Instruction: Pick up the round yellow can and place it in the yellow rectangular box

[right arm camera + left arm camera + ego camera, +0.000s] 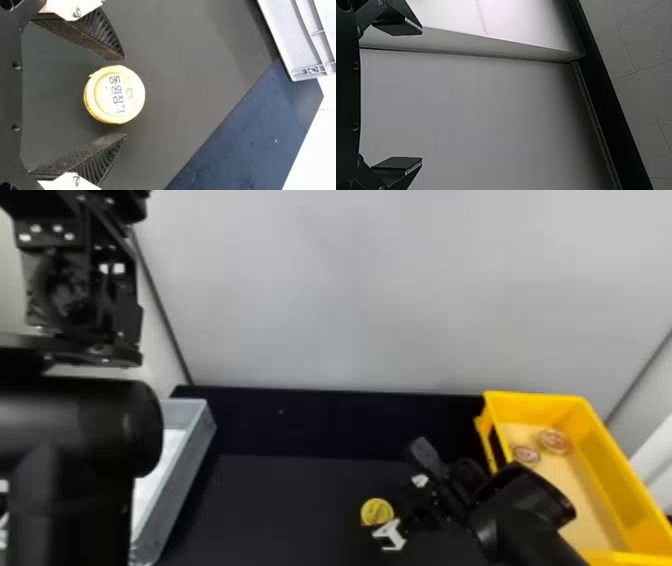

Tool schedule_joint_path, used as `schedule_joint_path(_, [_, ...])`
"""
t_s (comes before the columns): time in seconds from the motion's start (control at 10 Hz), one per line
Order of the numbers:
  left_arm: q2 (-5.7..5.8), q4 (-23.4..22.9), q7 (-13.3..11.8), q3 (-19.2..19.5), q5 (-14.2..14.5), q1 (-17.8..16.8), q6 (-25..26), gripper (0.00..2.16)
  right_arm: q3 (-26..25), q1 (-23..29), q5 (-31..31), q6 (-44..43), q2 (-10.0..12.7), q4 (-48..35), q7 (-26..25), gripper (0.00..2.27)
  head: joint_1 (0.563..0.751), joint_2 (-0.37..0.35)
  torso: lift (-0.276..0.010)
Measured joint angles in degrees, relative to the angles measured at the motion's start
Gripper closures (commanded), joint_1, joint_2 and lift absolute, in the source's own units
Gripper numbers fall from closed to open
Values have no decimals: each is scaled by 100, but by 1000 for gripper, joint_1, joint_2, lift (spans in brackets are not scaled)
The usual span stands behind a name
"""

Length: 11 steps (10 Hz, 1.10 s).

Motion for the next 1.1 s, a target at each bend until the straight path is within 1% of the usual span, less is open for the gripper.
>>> schedule_joint_path(0.2, [4,19,0,-20,5,-23,-8,124,-49,-57,-31,-143,94,253,-85,128,663,54,-10])
schedule_joint_path(0.3, [5,27,0,-30,8,-30,-9,124,-57,-70,-40,-183,120,309,-101,320,663,54,-10])
schedule_joint_path(0.4, [6,31,0,-30,9,-33,-9,124,-55,-75,-43,-197,128,319,-107,598,663,54,-10])
schedule_joint_path(0.6, [6,29,-1,-11,10,-21,-9,124,-12,-57,-44,-111,99,134,-103,659,663,54,-10])
schedule_joint_path(0.8, [5,-1,-7,21,10,12,-9,124,63,54,-20,181,-12,-346,25,659,663,54,-10])
schedule_joint_path(0.9, [2,-22,-8,36,10,33,-5,124,79,177,31,451,-116,-743,140,659,663,54,-10])
schedule_joint_path(1.0, [0,-53,-10,58,10,56,9,124,53,365,134,817,-255,-1330,289,659,663,54,-10])
schedule_joint_path(1.1, [3,-90,-14,83,7,77,39,124,-62,581,342,1252,-415,-2107,554,659,663,54,-10])
